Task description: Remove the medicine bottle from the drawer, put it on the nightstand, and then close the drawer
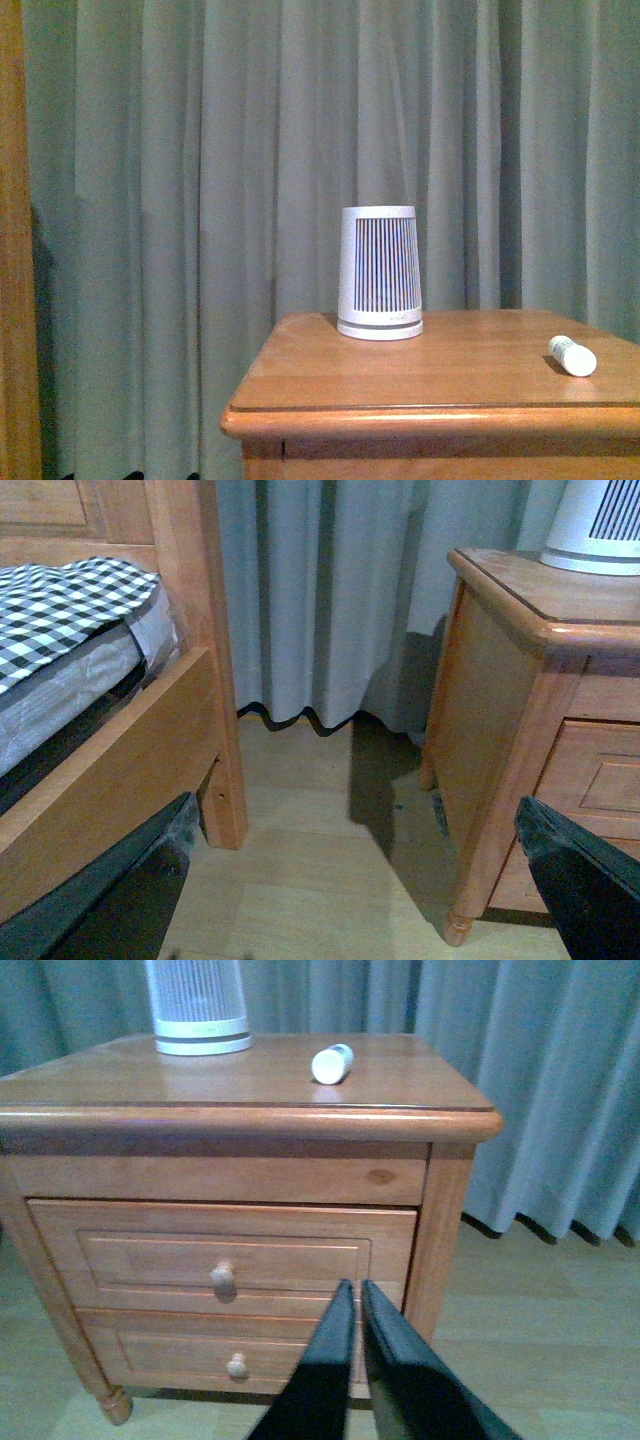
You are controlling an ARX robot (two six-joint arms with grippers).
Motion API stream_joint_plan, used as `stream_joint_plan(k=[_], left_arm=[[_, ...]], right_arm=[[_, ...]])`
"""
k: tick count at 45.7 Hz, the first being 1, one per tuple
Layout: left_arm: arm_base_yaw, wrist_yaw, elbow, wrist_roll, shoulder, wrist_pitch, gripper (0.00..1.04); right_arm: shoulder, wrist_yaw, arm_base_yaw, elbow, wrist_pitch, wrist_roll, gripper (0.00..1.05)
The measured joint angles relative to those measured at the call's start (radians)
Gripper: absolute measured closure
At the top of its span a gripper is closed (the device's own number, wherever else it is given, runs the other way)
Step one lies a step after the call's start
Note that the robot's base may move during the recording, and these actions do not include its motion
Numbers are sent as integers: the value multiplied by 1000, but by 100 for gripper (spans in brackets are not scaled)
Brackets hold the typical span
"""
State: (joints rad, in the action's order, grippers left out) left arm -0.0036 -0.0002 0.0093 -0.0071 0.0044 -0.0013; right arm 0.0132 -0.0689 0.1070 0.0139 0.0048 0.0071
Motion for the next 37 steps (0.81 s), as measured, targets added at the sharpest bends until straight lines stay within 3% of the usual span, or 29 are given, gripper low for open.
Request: stream_joint_plan(k=[5,32,37], left_arm=[[0,0,0,0,0,0,7],[0,0,0,0,0,0,7],[0,0,0,0,0,0,7]], right_arm=[[-6,55,-94,0,-2,-3,102],[-7,65,-103,0,-3,-3,102],[-7,65,-103,0,-3,-4,84]])
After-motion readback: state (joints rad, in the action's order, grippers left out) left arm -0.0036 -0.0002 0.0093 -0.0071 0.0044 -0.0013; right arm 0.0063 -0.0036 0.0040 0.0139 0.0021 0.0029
